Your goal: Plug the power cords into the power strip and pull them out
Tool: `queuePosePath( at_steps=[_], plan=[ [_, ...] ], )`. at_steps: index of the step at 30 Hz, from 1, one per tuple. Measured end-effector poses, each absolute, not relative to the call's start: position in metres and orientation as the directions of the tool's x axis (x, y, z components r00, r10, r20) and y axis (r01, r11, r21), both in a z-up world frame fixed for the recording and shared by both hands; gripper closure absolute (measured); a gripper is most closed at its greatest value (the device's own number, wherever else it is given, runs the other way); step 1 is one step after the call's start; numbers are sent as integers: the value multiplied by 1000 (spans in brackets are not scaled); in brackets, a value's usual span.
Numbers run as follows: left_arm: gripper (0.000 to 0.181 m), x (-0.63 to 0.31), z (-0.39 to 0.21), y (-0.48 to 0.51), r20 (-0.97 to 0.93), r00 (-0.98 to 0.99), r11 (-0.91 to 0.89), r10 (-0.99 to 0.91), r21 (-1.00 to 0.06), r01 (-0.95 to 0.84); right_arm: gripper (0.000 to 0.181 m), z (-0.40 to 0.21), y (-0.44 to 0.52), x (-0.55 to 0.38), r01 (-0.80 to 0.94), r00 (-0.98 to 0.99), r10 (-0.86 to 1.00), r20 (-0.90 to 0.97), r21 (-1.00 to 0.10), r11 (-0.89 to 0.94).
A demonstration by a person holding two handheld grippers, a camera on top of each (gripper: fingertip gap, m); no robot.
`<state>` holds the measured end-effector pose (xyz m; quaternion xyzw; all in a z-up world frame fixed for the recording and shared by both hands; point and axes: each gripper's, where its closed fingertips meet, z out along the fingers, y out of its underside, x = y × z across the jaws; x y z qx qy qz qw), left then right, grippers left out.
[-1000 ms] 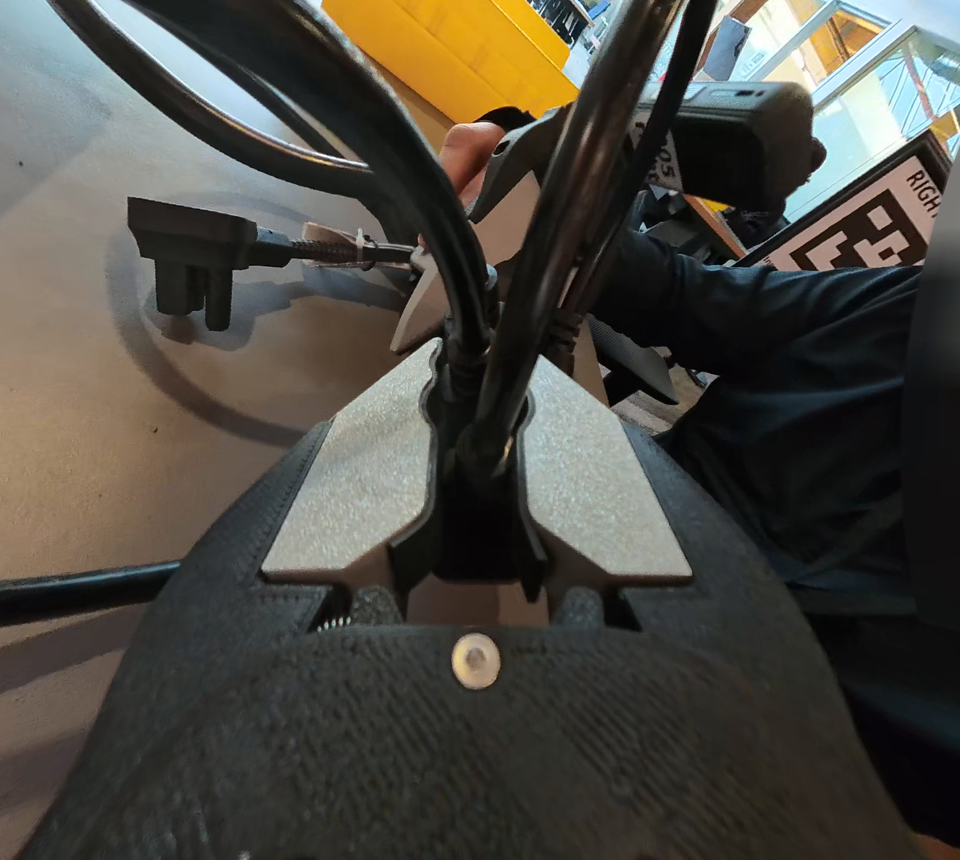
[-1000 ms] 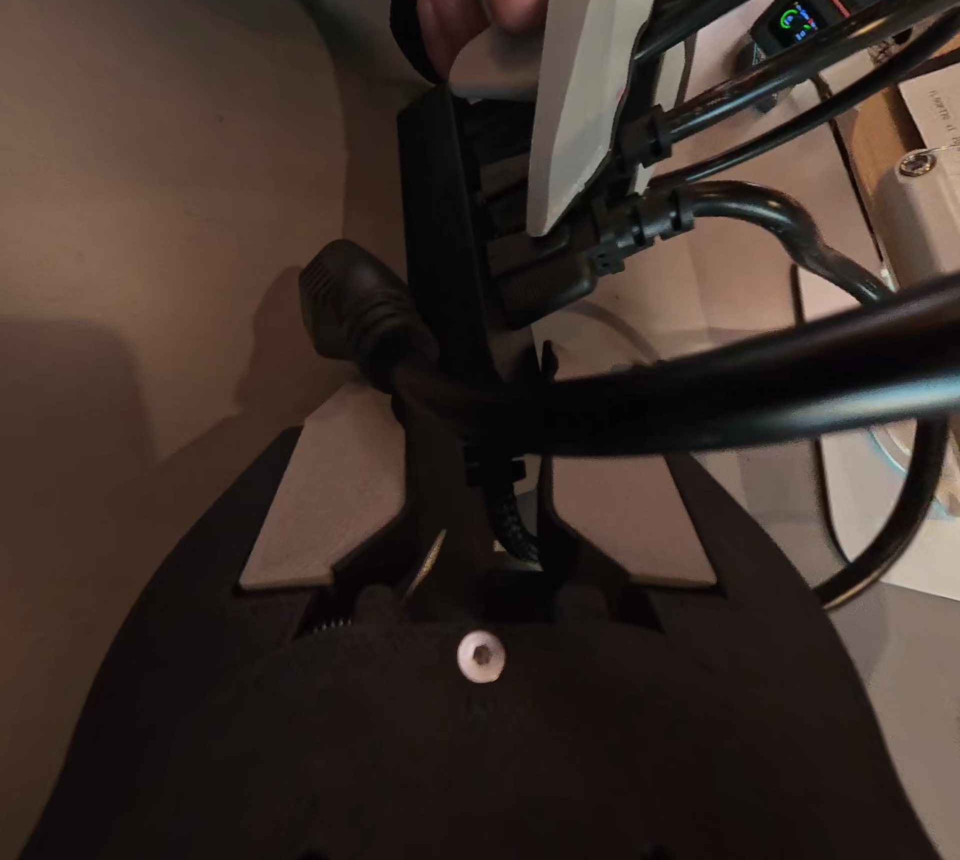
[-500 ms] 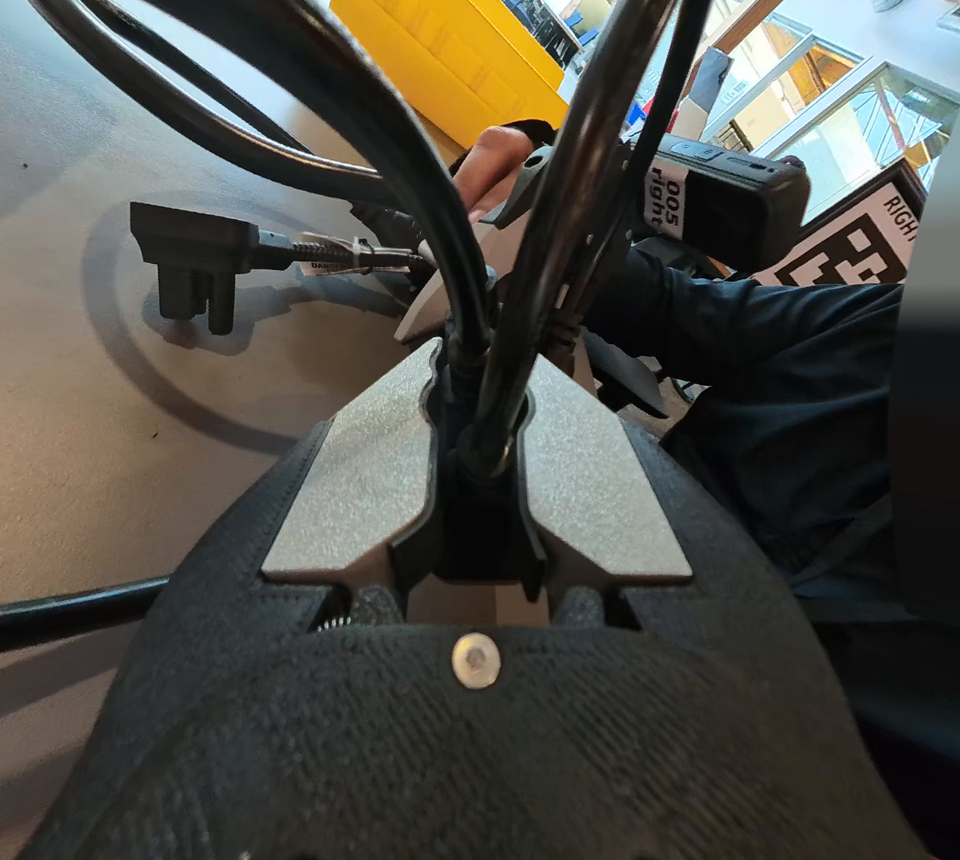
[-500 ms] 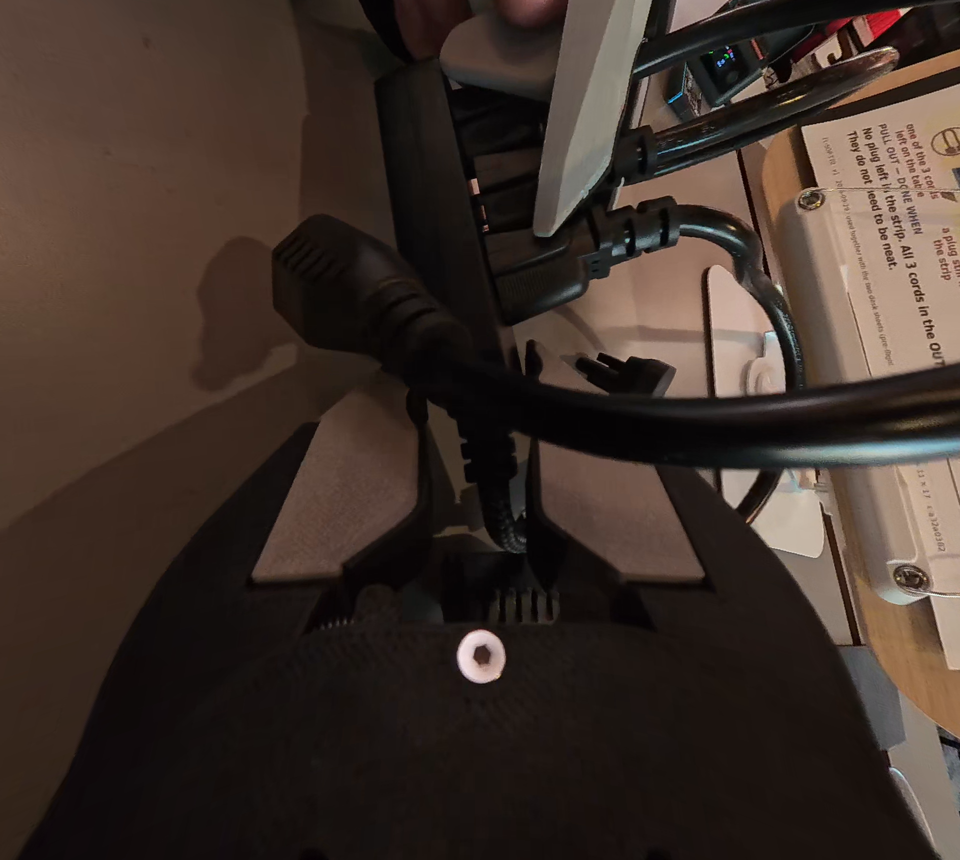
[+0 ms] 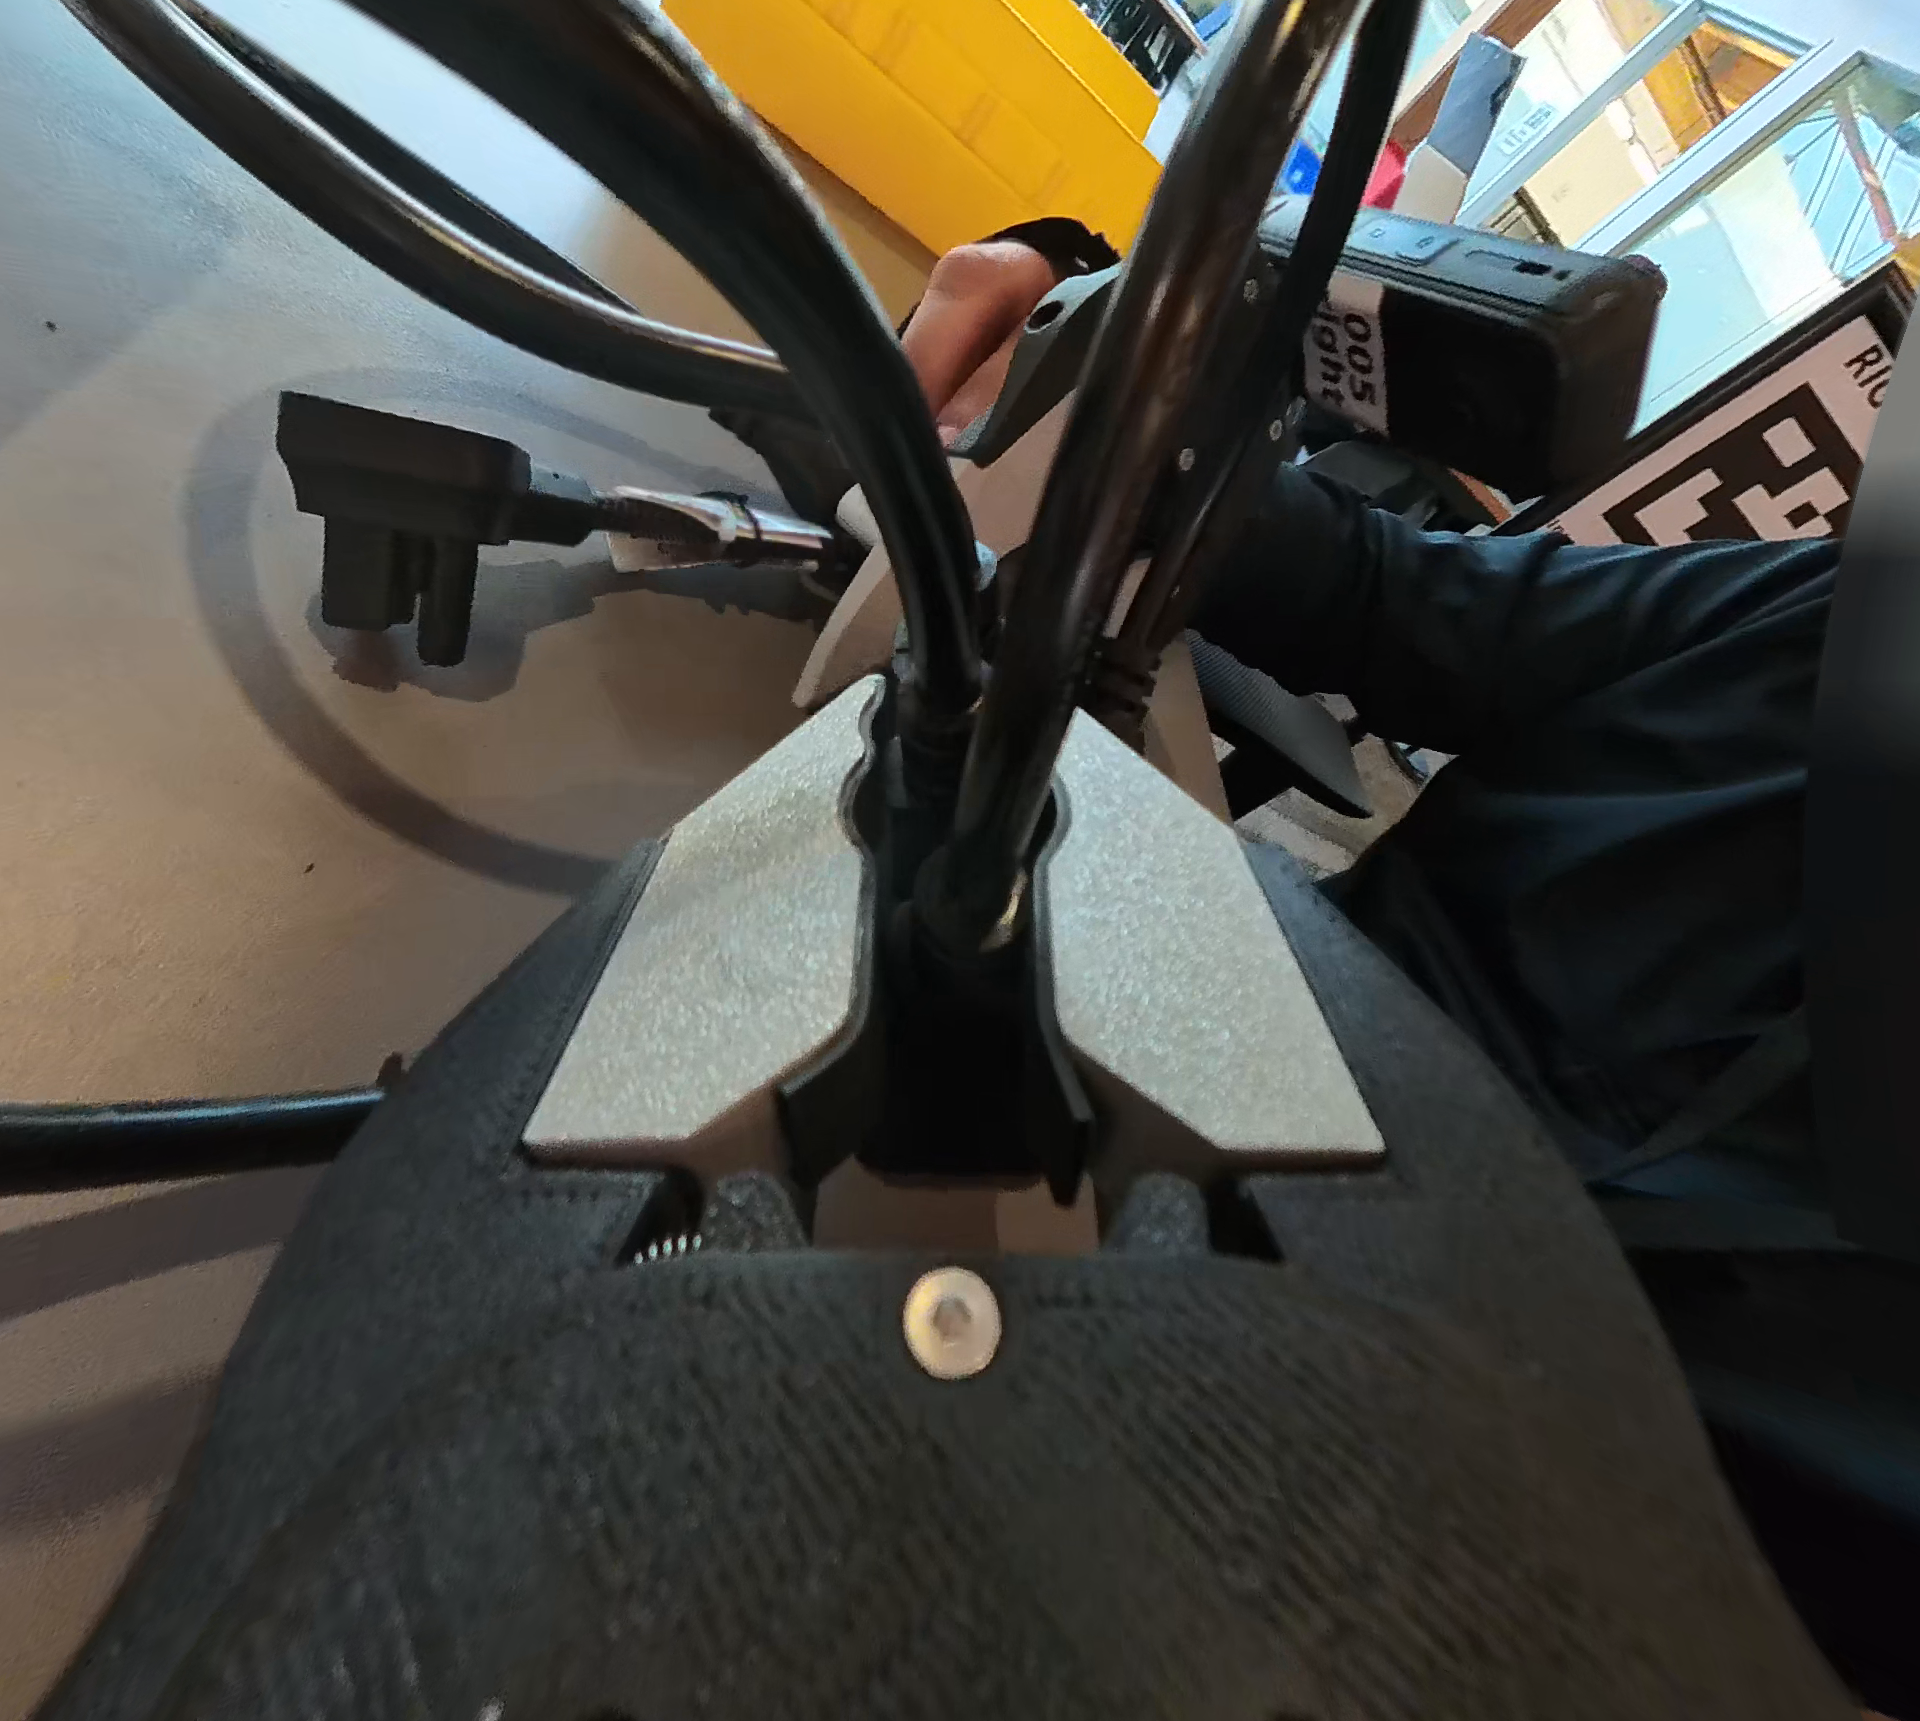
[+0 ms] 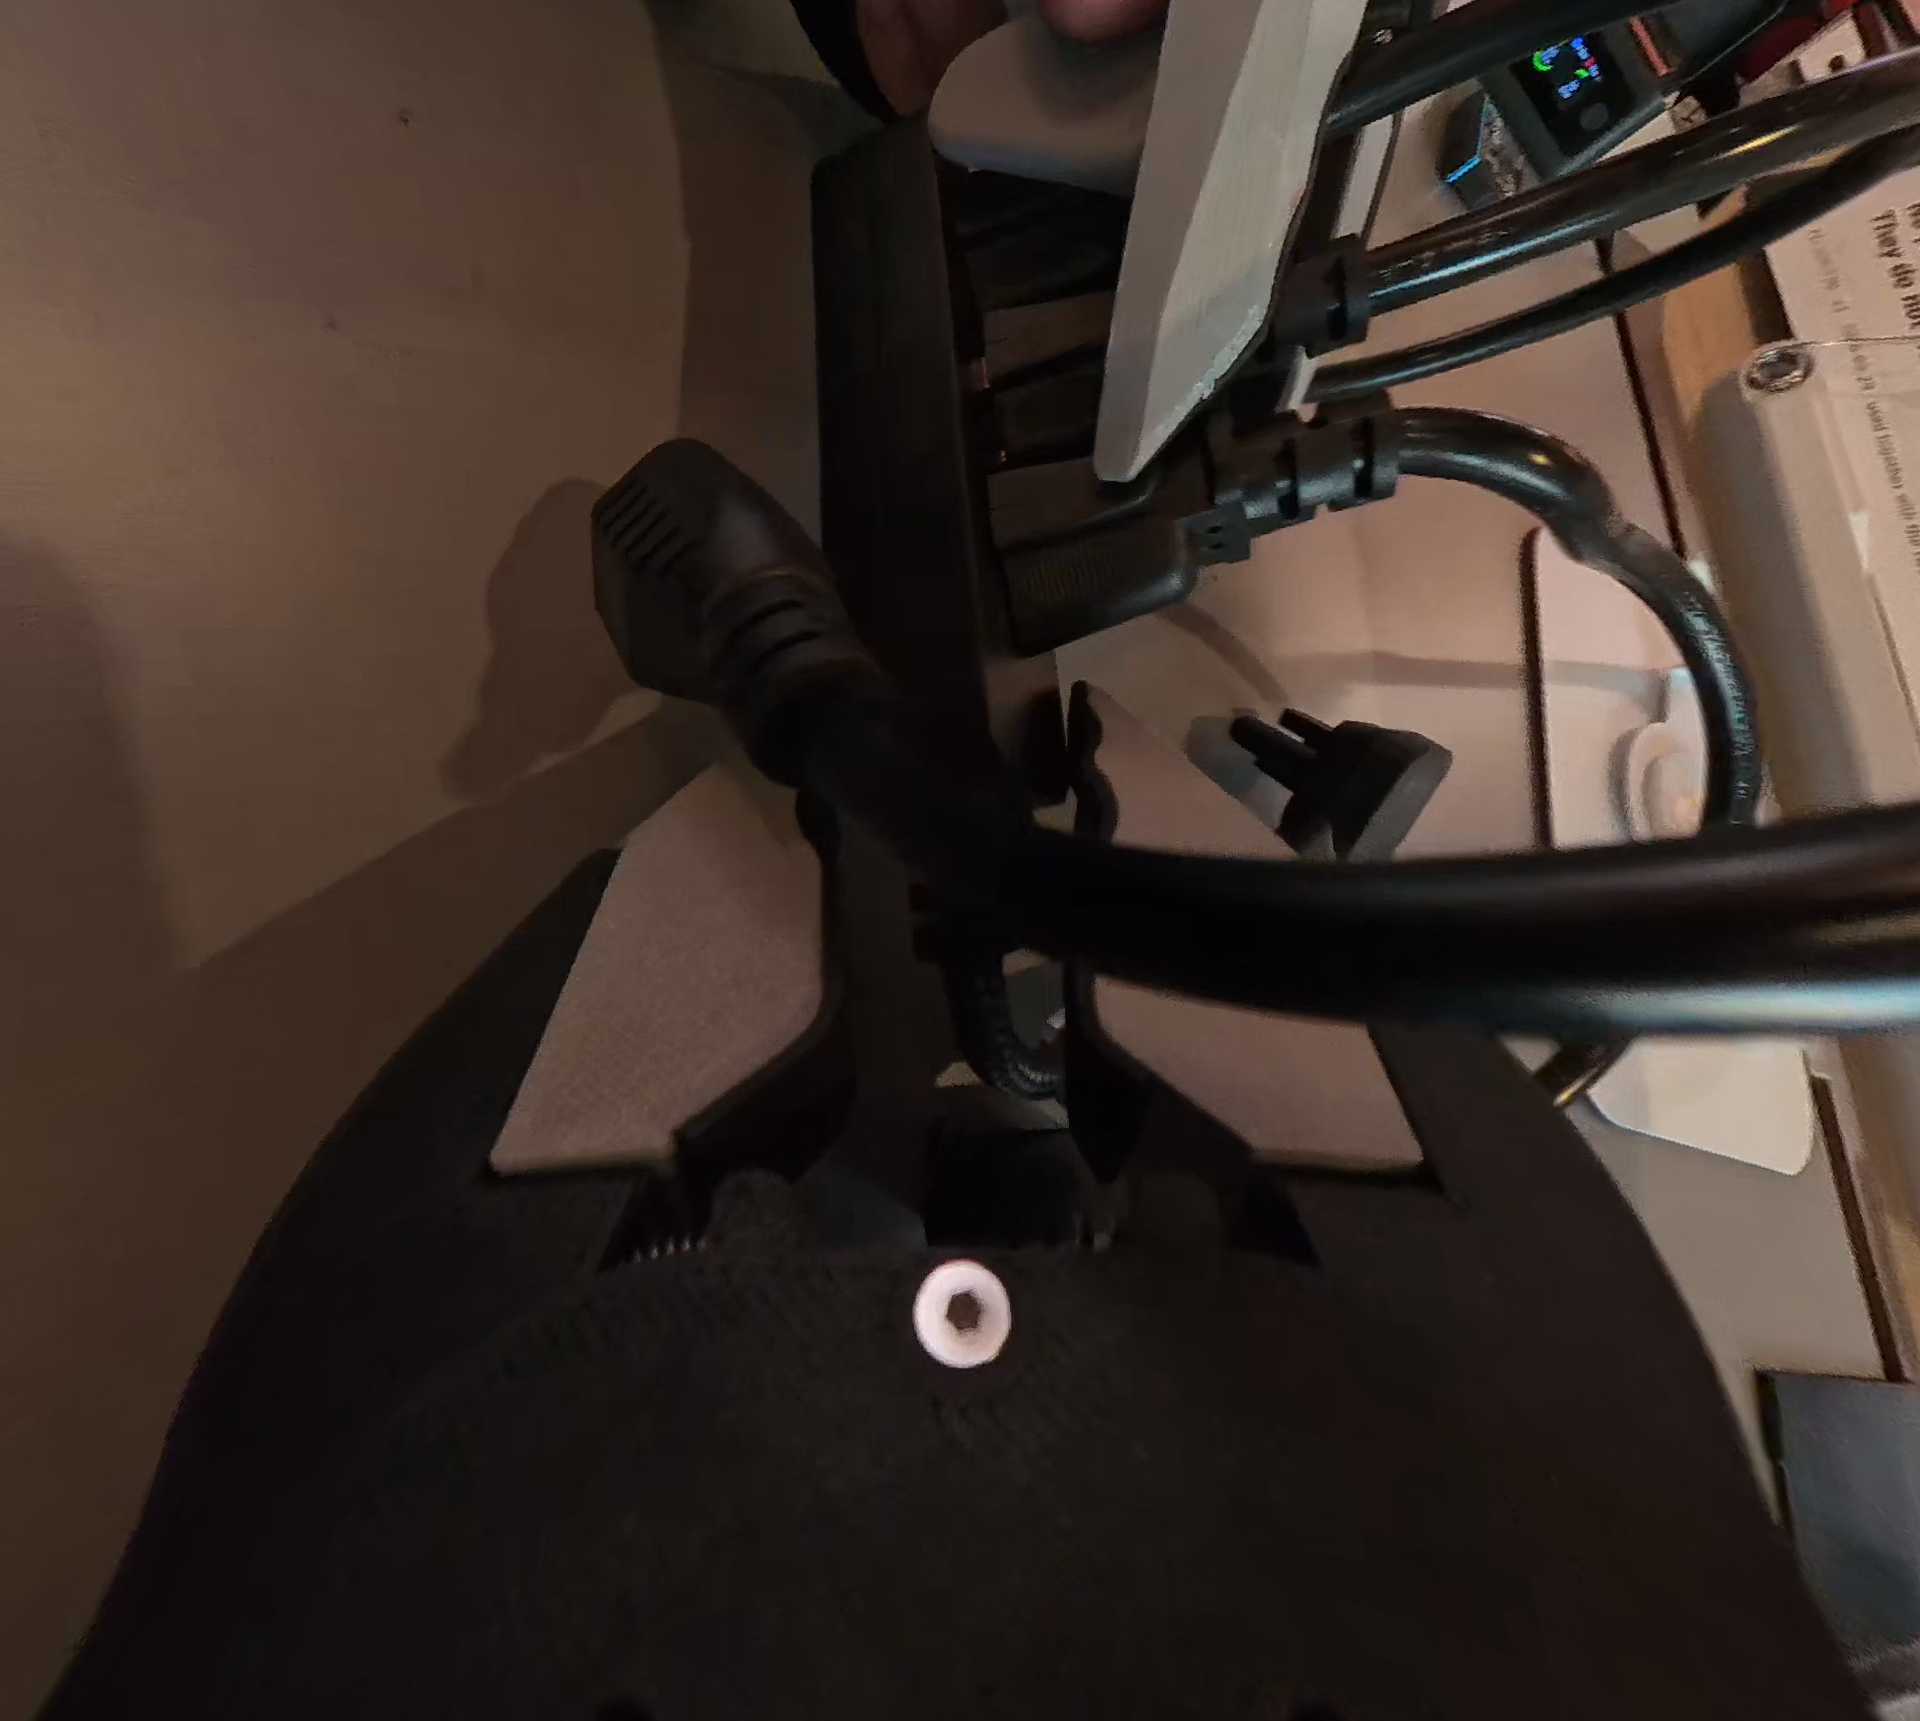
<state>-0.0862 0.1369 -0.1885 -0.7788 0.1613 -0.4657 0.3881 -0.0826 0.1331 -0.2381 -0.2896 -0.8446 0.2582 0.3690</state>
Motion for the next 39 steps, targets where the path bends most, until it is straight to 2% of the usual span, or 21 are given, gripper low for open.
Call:
queuePosePath(
  at_steps=[5, 13, 16, 20, 26, 31, 34, 37, 39],
  plan=[
    [159, -83, -192, 137, 538, 554, -620, -635, -783, 49, 139, -241, 130, -80, 304, -581, 680, 447, -657, 690],
    [156, -79, -197, 140, 332, 640, -511, -693, -852, -111, 140, -240, 130, -77, 290, -590, 652, 476, -629, 721],
    [157, -77, -201, 139, 268, 651, -486, -710, -855, -178, 138, -241, 133, -69, 317, -616, 663, 426, -636, 703],
    [157, -75, -201, 137, 221, 651, -460, -726, -860, -220, 136, -233, 140, -54, 367, -639, 709, 298, -693, 621],
    [156, -73, -202, 136, 136, 657, -416, -742, -861, -292, 147, -208, 142, -43, 359, -649, 748, 136, -812, 460],
    [154, -67, -203, 130, -23, 616, -315, -787, -844, -434, 150, -188, 141, -40, 318, -668, 743, 44, -886, 338],
    [152, -62, -204, 127, -92, 585, -259, -805, -835, -487, 153, -164, 142, -43, 257, -673, 739, -38, -949, 185],
    [148, -63, -207, 126, -187, 571, -210, -800, -803, -558, 154, -159, 151, -55, 254, -624, 775, -99, -964, 82],
    [144, -63, -208, 126, -243, 559, -180, -793, -784, -594, 151, -165, 153, -64, 266, -588, 805, -76, -959, 103]
  ],
)
